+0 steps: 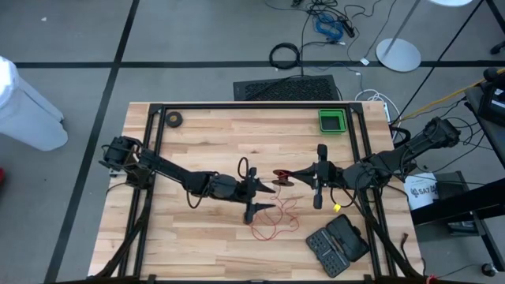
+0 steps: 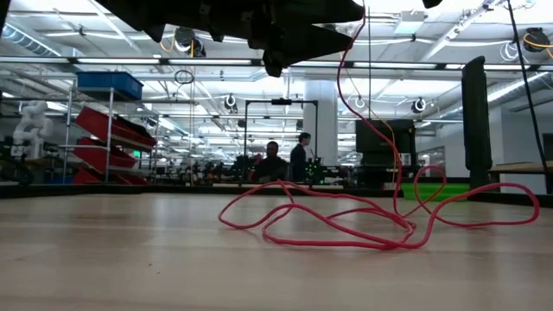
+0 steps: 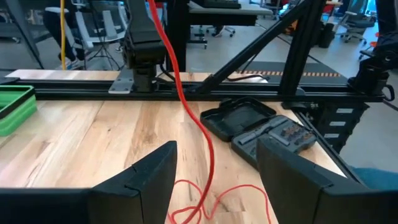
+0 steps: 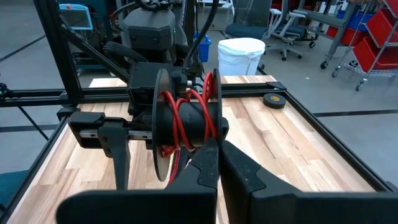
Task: Coil cords
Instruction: Uncoil the red wire from the spool
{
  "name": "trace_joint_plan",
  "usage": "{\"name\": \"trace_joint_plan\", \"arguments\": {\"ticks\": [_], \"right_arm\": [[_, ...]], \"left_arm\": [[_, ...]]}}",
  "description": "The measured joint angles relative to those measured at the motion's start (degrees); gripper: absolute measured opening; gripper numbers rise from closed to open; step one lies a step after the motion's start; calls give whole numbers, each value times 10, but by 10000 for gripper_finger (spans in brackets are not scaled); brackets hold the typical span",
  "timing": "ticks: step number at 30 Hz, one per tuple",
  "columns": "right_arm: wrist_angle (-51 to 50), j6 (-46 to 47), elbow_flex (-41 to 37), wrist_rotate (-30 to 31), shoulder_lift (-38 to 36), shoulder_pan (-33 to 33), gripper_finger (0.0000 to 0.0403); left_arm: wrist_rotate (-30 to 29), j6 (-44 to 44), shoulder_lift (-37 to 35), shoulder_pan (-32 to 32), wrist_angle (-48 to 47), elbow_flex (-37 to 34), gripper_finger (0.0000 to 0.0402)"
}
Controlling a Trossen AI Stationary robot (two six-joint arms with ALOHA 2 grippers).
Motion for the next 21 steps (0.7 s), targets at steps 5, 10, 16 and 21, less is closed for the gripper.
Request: {"name": "trace_joint_plan", "arguments": {"ticks": [5, 10, 16, 21], "right_arm": [[0, 0, 0, 0, 0, 0, 0], [0, 0, 0, 0, 0, 0, 0], [0, 0, 0, 0, 0, 0, 0], [0, 0, 0, 0, 0, 0, 0]], "left_arm": [[-1, 0, 0, 0, -2, 0, 226], [-15, 0, 0, 0, -6, 0, 226], [-33, 0, 0, 0, -7, 0, 226], [-33, 0, 0, 0, -7, 0, 226]]}}
